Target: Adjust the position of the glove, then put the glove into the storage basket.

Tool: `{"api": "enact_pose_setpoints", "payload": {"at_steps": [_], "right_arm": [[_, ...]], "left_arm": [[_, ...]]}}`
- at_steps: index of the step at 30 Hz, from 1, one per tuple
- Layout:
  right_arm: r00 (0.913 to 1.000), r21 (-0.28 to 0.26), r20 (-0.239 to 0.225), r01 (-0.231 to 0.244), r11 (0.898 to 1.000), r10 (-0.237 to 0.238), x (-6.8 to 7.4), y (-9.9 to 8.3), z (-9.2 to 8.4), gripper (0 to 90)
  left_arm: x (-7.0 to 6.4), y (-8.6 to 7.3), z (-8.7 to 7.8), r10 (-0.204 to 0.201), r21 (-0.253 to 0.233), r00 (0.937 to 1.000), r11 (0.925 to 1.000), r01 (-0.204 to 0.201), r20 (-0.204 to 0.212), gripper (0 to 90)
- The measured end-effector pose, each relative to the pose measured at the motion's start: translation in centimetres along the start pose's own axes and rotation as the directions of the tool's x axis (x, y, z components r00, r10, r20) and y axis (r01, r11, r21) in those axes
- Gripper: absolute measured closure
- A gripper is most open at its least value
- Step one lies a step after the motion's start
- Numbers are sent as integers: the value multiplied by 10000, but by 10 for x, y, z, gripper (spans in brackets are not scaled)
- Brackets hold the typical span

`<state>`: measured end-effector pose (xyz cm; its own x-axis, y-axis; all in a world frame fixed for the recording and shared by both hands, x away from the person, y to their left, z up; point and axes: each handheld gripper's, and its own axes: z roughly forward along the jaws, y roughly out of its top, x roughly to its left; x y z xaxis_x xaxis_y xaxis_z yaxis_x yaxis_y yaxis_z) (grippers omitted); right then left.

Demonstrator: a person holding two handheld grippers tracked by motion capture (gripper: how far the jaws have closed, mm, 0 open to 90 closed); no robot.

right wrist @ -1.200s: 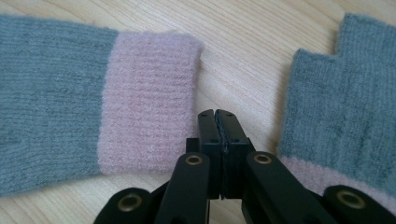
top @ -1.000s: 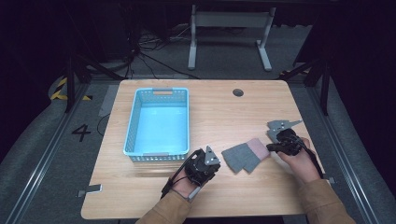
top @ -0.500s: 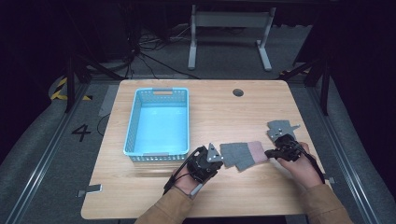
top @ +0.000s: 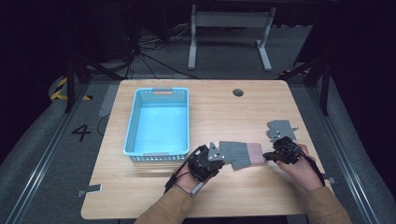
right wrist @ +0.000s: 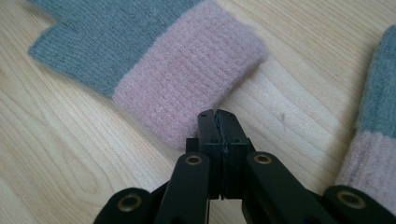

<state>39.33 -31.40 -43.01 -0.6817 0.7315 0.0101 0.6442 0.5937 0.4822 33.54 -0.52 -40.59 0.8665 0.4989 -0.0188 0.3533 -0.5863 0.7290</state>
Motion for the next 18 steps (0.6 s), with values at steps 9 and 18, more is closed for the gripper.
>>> {"api": "enact_pose_setpoints", "payload": {"at_steps": [9,18], "right_arm": [[9967,-1398,791,-90,9901,202,-5,-1,-18,837],[9895,-2392,1184,-525,9695,828,-15,-5,-32,782]], "left_arm": [[0,0,-1,-19,-130,10000,9999,18,-30,786],[0,0,0,-22,-94,10000,10000,22,-41,768]]}}
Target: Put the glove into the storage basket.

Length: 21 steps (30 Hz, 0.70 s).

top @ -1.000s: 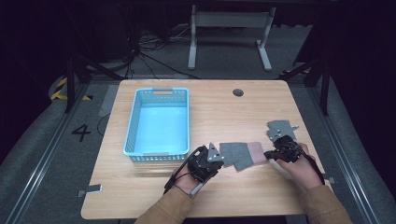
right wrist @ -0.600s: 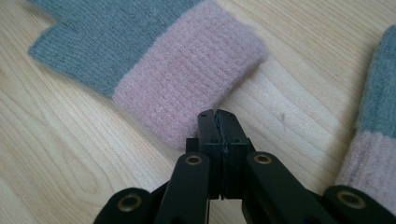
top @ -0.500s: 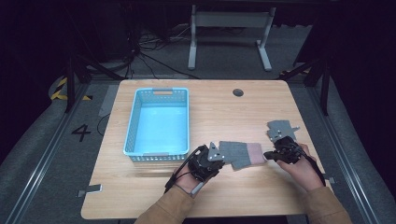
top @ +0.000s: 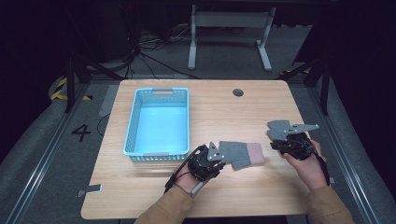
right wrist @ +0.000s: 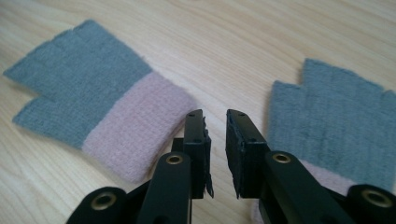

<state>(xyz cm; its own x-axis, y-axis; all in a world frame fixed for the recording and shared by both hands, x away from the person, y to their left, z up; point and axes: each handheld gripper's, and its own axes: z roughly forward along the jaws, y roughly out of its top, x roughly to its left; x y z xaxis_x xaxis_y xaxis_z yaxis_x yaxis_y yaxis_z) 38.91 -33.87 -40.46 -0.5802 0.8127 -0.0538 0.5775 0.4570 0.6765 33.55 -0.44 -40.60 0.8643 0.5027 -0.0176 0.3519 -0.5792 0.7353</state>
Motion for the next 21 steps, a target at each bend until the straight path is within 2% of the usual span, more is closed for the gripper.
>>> {"api": "enact_pose_setpoints", "payload": {"at_steps": [7,8,9,10,12,16,21], "right_arm": [[9944,-357,89,-1052,9938,1056,-20,-1,-7,711],[9944,-357,89,-1052,9938,1056,-20,-1,-7,711],[9917,-399,82,-1276,9910,1281,-23,-1,-8,686],[9849,-505,-17,-1731,9836,1733,-30,-2,-8,656],[9790,-575,-31,-2035,9774,2037,-34,-1,-7,623],[9741,-487,508,-2181,9747,2205,-44,-1,-3,562],[9602,-337,609,-2711,9620,2727,-55,-4,4,508]], "left_arm": [[1,-3,-3,-117,-38,9999,9999,117,-67,751],[1,-3,-3,-117,-38,9999,9999,117,-67,751],[1,-4,-4,-155,17,9998,9999,155,-103,751],[1,-4,-4,-145,3,9998,9999,145,-131,745],[1,-7,-6,-226,34,9995,9997,227,-204,734],[3,-11,-8,-145,35,9993,9999,146,-332,675],[3,-15,-9,-275,50,9991,9996,277,-312,625]]}}
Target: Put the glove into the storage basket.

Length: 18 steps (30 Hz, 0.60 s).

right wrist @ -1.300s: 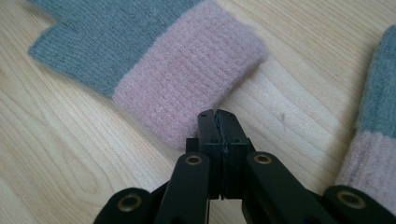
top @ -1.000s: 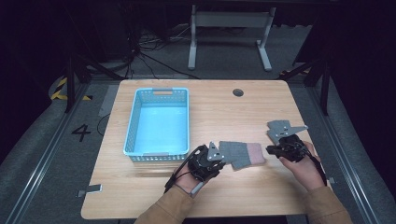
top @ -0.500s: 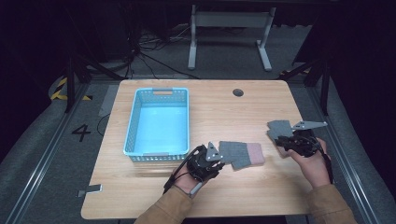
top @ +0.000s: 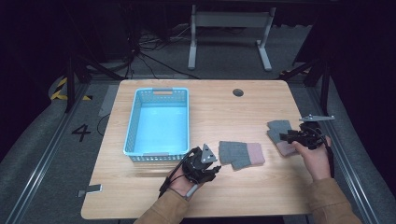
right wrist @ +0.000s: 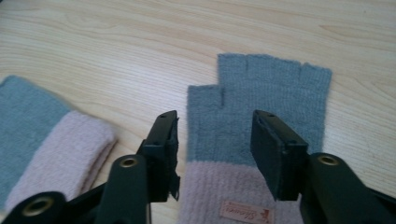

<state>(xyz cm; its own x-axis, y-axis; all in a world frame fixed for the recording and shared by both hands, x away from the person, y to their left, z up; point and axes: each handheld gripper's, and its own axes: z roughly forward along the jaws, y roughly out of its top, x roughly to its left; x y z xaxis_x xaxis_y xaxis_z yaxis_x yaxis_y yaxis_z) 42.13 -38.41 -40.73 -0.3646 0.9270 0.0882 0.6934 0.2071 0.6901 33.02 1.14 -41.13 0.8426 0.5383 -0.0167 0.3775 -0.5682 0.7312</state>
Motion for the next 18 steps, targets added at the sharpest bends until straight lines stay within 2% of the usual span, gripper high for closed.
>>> {"api": "enact_pose_setpoints", "payload": {"at_steps": [3,4,8,14,18], "right_arm": [[9998,133,113,-188,9997,187,-5,0,5,487],[9988,205,423,-252,9995,243,-8,-1,10,465],[9955,304,921,-270,9992,241,-13,-1,16,466],[9940,642,1056,-358,9973,289,-17,-1,23,467],[9931,834,1063,-579,9948,489,-18,-2,28,446]], "left_arm": [[0,-2,-1,-60,-53,10000,10000,60,-40,613],[1,-4,-3,-109,-60,9999,9999,109,-93,608],[2,-6,-4,-234,24,9997,9997,234,-95,610],[2,-8,-4,-315,206,9995,9993,316,-78,617],[3,-8,-5,-363,294,9993,9989,363,-19,612]]}}
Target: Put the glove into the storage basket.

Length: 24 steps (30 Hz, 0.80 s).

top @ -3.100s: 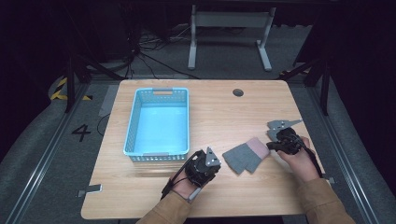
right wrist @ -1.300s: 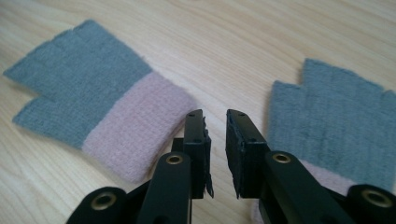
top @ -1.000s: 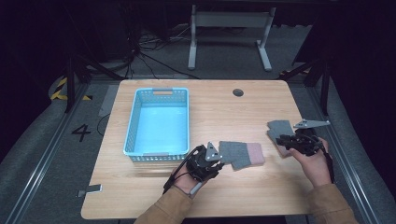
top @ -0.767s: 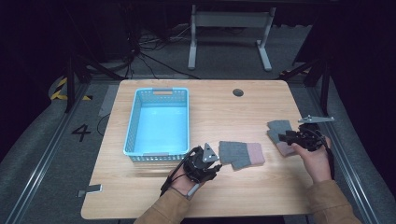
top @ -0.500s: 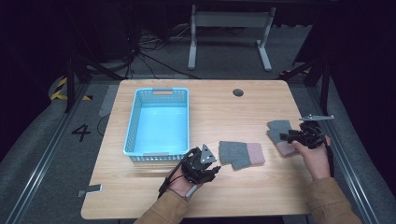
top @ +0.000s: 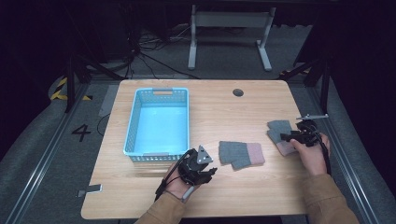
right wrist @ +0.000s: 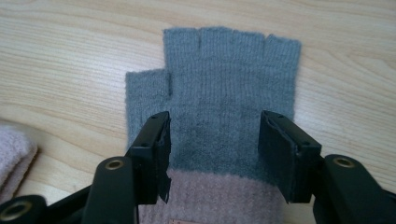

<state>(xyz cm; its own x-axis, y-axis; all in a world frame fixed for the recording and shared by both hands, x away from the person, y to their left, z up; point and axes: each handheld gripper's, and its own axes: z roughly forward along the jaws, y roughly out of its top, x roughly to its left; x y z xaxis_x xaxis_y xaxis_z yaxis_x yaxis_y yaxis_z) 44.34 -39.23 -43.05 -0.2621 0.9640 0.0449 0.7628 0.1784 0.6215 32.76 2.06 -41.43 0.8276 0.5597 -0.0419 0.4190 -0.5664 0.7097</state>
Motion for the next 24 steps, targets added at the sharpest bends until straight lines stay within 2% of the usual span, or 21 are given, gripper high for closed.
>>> {"api": "enact_pose_setpoints", "payload": {"at_steps": [6,12,18,22,24], "right_arm": [[9999,288,67,126,9995,-128,2,-2,7,407],[9984,437,246,494,9978,-505,5,-2,10,406],[9976,504,289,613,9968,-628,7,-2,10,421],[9976,601,245,627,9962,-642,6,-2,9,481],[9975,737,191,666,9951,-682,7,-1,8,589]], "left_arm": [[-1,0,1,15,45,10000,10000,-15,0,606],[-1,0,2,20,84,10000,10000,-20,58,612],[-1,0,3,8,140,10000,9999,-10,88,616],[-2,0,4,1,239,9999,9997,-4,110,616],[-2,0,4,1,248,9999,9997,-3,111,616]]}}
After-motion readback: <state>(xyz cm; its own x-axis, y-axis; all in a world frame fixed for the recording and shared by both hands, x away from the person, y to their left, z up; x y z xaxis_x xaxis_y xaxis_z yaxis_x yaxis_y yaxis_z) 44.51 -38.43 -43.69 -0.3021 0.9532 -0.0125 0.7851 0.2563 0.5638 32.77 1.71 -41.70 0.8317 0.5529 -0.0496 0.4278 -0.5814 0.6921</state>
